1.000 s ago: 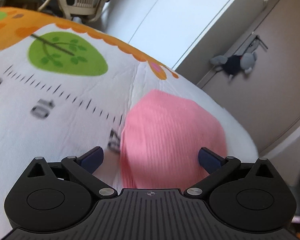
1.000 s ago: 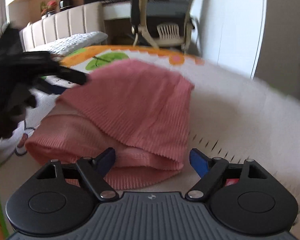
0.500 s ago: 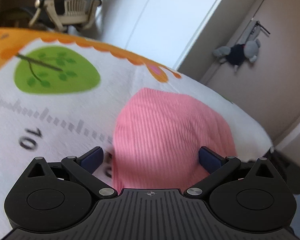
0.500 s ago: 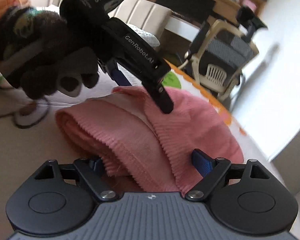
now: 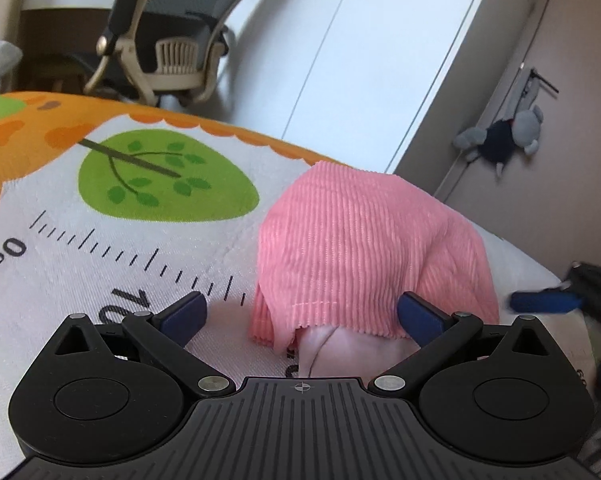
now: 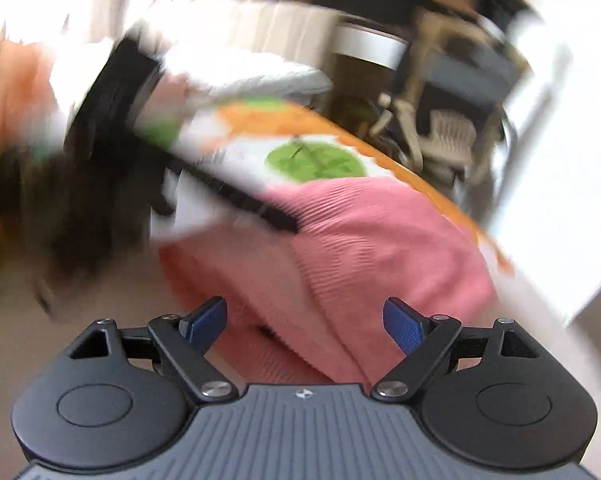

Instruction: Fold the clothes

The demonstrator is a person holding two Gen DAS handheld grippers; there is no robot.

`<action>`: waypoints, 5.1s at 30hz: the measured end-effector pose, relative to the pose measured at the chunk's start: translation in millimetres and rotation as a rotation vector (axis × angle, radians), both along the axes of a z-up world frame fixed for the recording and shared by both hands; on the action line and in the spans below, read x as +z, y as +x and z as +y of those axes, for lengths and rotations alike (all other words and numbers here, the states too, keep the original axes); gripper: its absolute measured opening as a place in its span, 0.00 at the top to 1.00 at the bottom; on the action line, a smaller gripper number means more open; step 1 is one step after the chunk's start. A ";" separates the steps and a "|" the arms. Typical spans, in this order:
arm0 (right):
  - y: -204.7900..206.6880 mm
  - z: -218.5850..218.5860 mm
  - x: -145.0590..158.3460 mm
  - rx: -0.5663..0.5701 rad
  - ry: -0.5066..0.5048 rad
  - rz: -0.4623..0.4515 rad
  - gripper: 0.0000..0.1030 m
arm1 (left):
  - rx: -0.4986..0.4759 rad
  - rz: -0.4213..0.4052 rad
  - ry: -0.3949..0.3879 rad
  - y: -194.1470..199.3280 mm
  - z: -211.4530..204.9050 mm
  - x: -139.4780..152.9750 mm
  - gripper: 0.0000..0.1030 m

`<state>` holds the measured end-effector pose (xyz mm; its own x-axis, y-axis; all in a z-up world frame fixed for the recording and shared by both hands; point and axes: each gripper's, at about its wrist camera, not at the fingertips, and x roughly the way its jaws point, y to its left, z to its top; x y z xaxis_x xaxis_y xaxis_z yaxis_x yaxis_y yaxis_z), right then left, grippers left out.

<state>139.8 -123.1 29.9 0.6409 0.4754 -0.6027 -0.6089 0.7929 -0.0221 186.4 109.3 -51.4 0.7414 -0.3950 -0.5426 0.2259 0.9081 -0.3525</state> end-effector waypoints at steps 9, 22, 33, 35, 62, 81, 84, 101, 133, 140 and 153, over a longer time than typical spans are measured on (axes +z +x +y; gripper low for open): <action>106.4 -47.6 -35.4 -0.456 0.145 0.175 0.31 | 0.051 -0.012 -0.017 -29.8 -15.3 3.4 0.00; 41.4 -52.9 -35.0 -0.363 0.101 0.012 0.23 | -0.076 0.049 0.009 -46.1 -14.0 11.8 0.00; 8.1 -2.8 -54.9 -0.151 -0.215 -0.141 0.18 | -0.132 0.025 0.263 -45.5 -41.3 11.1 0.00; 22.7 -5.0 -55.6 -0.200 -0.185 -0.135 0.18 | -0.113 0.027 0.261 -41.8 -41.2 7.8 0.00; 90.9 -22.5 -55.4 -0.508 0.040 0.154 0.00 | -0.247 -0.053 0.209 -30.1 -55.9 31.1 0.00; 46.8 -18.6 -64.2 -0.500 0.061 0.104 0.00 | 0.004 0.045 0.148 5.5 -29.0 19.0 0.00; 40.0 -24.2 -56.3 -0.518 0.123 0.085 0.00 | 0.011 0.042 0.141 4.7 -28.2 18.5 0.00; 19.2 -11.0 -69.5 -0.481 0.113 0.062 0.00 | 0.055 -0.056 0.152 -72.1 -18.3 20.2 0.00; -86.4 3.4 -78.8 -0.517 0.026 0.052 0.00 | 0.132 0.033 0.388 -120.9 -67.1 4.6 0.00; -86.4 3.1 -79.1 -0.518 0.027 0.053 0.00 | 0.130 0.033 0.388 -120.6 -67.1 4.8 0.00; -86.3 4.0 -79.3 -0.522 0.029 0.054 0.00 | 0.126 0.033 0.386 -119.9 -65.9 4.7 0.00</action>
